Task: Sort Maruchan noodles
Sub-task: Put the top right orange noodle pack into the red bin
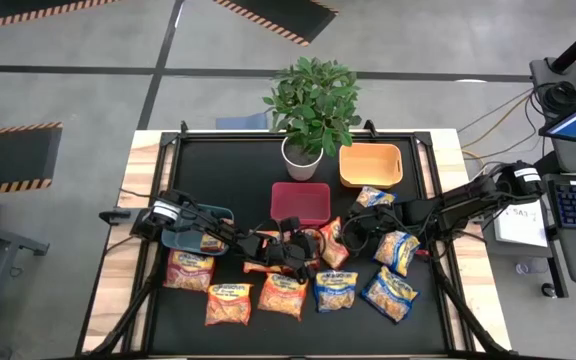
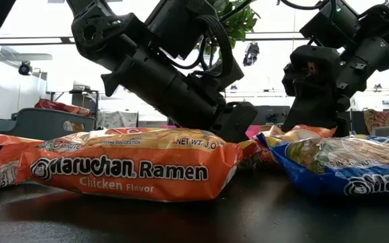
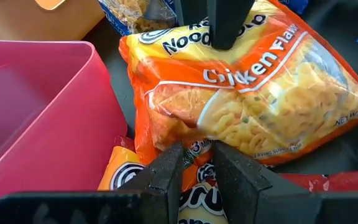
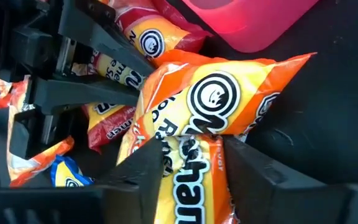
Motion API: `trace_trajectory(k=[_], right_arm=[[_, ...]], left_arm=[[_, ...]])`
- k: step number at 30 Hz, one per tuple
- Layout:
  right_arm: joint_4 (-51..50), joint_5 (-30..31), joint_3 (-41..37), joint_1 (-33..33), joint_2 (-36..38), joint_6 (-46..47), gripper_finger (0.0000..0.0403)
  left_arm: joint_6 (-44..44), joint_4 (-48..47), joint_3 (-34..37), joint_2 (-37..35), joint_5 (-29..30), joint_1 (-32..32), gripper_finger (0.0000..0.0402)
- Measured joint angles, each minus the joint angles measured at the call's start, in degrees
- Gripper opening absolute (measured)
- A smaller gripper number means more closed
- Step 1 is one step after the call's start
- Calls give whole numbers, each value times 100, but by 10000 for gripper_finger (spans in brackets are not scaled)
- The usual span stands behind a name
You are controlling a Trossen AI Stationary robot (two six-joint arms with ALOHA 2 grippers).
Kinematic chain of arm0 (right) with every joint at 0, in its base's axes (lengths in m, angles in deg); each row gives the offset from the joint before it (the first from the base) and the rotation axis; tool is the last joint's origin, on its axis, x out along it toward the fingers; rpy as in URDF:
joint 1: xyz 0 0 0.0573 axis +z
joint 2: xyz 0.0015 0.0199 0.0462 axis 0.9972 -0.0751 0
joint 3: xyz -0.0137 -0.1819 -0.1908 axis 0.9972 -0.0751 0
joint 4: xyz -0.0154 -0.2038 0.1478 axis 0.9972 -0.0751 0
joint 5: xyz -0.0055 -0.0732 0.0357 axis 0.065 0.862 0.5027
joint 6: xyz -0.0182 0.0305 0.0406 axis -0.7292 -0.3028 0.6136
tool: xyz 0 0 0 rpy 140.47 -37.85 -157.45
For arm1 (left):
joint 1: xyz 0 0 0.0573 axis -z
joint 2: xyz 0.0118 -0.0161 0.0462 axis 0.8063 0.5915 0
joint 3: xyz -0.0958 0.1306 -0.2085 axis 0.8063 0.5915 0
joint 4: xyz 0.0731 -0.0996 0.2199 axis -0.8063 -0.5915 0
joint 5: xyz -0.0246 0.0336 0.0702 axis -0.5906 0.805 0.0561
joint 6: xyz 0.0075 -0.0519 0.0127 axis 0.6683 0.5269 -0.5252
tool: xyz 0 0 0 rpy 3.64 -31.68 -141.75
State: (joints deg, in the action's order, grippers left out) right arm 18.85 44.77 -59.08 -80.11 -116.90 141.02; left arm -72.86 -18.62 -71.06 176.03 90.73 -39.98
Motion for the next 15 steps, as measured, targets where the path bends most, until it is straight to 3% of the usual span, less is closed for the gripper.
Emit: trace_trajectory(k=[9,15], right_arm=[[53,-49,7,2,140,-8,28],[32,-48,7,2,372,-19,14]], left_arm=[[-201,-269,27,-324,133,84,76],[-227,-824,23,-799,321,161,76]])
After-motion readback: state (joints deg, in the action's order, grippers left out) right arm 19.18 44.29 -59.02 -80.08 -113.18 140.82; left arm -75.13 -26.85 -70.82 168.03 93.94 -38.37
